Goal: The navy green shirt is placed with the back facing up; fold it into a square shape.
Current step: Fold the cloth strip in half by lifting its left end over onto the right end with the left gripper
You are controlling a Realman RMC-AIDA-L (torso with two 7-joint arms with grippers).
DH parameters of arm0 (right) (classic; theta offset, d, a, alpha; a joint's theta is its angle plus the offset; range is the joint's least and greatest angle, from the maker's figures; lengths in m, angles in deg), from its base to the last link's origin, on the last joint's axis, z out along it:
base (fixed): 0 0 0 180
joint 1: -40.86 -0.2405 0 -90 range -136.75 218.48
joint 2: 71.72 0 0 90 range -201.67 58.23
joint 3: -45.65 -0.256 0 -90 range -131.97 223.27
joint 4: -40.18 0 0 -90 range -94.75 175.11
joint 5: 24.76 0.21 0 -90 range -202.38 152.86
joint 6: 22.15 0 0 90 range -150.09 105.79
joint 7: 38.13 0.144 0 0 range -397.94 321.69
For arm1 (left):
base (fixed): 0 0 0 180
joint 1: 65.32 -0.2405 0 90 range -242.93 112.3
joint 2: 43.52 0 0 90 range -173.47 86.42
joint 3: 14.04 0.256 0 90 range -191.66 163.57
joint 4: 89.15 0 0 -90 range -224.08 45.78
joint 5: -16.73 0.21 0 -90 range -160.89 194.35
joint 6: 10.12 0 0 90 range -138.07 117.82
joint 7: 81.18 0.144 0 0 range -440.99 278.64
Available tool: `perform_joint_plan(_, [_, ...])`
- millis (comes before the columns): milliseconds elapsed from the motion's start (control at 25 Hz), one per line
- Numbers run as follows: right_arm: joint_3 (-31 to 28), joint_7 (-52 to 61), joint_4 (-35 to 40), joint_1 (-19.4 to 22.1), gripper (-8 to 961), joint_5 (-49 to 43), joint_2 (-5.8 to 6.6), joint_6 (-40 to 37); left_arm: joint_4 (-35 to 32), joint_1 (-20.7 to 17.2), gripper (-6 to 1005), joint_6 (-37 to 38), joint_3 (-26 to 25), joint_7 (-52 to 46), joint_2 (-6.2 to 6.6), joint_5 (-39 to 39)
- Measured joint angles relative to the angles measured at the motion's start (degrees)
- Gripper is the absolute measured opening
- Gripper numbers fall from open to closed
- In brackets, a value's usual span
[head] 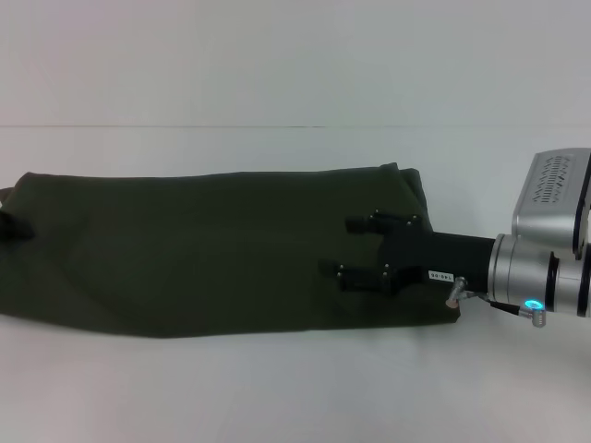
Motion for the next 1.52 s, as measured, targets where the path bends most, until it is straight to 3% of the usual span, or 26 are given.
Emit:
perform_joint_plan(320, [0.2, 0.0, -0.2, 0.6, 853, 0.0, -0.02, -0.1, -5.0, 2.2, 58, 11.3, -1.7, -4.8, -0.82, -1.5])
perform_joint_plan(480, [0.1, -0.1, -0.6, 1.0, 853, 0.0, 0.05, -0.1, -5.4, 4.7, 60, 17.5, -2.0, -5.8, -2.05, -4.4])
perform_joint_plan(640, [-0.1, -0.3, -0.6, 1.6, 853, 0.0, 0.15, -0.1, -5.4, 6.6, 63, 18.7, -1.9, -5.9, -4.74, -7.8])
perform_joint_plan(920, [-0.2, -0.5, -0.6, 2.2, 853, 0.0, 0.17, -0.1, -4.8, 10.2, 68, 16.2, -0.9, -3.6, -11.73, -9.3])
perform_joint_plan(1040, [-0.3, -0.5, -0.6, 2.5, 852, 0.0, 0.17, 0.0, -4.0, 10.9, 70, 14.5, -0.7, -1.7, -14.13, -9.4])
perform_joint_plan(1240, [-0.3, -0.5, -0.2, 4.0, 852, 0.5, 0.17, -0.4, 2.0, 11.4, 73, 7.5, -0.3, 2.4, -16.2, -11.0])
perform_joint_plan(1520, [-0.3, -0.2, 0.5, 6.1, 852, 2.8, 0.5, -2.3, 12.1, 11.3, 78, 2.0, -0.2, 12.0, -16.75, -21.8])
